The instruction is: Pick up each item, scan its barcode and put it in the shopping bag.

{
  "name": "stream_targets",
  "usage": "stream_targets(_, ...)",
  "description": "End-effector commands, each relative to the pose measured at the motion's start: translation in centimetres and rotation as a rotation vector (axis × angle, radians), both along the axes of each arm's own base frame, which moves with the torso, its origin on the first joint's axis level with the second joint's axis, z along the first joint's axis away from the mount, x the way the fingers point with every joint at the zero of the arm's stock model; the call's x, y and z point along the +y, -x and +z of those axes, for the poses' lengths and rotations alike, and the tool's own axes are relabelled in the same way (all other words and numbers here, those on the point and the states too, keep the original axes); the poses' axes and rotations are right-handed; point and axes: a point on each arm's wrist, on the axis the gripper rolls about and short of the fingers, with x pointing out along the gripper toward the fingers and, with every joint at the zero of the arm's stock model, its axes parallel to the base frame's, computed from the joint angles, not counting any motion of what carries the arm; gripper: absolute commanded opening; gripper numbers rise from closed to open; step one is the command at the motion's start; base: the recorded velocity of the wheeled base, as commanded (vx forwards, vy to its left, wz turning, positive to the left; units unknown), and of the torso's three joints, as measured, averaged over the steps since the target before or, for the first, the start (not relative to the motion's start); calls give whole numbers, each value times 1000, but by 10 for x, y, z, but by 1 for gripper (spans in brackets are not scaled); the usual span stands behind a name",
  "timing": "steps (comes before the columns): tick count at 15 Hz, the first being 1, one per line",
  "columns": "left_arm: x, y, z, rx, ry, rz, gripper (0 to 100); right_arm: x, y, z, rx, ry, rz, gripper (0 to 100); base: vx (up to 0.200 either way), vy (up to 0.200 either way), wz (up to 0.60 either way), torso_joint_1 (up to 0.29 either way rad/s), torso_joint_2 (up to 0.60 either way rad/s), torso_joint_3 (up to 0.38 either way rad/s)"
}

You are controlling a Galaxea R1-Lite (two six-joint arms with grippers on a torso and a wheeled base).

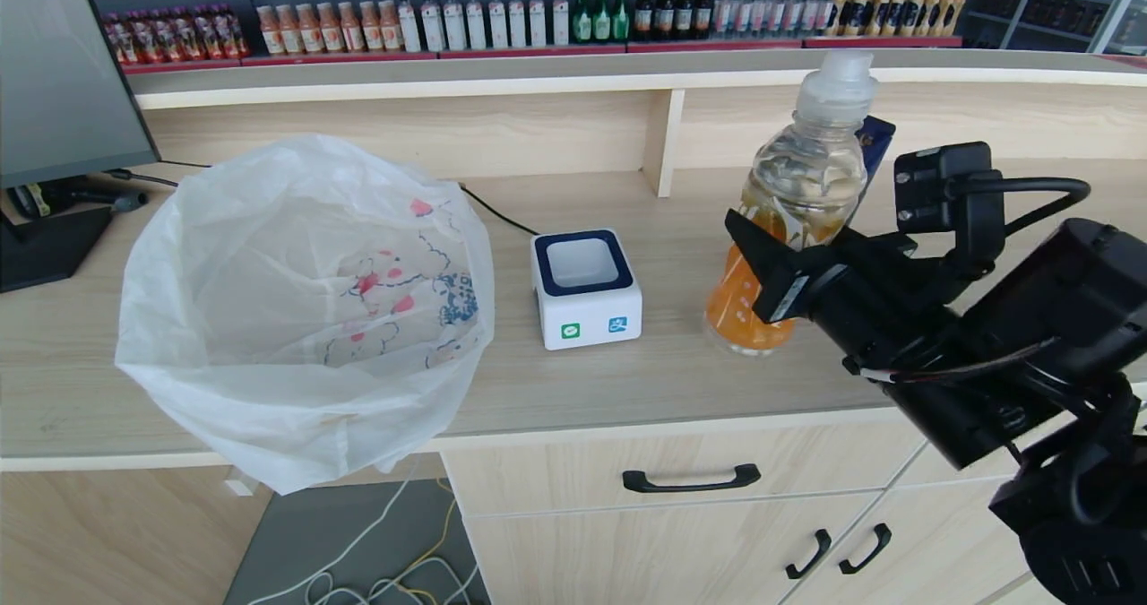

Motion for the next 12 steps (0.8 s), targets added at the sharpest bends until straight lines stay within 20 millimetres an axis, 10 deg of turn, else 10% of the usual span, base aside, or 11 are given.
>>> stream_targets(1, 0, 0, 0, 0, 1, 0, 100, -25, 37, 8, -20, -9, 7, 0, 0, 0, 0, 0, 0, 0)
stream_targets(6, 0, 0, 0, 0, 1, 0, 100, -69, 102, -13, 6, 17, 33, 0, 0, 0, 0, 0, 0, 0)
stream_targets(12, 0, 0, 0, 0, 1, 0, 100, -79, 116, -22, 42, -13, 66, 0, 0, 0, 0, 0, 0, 0)
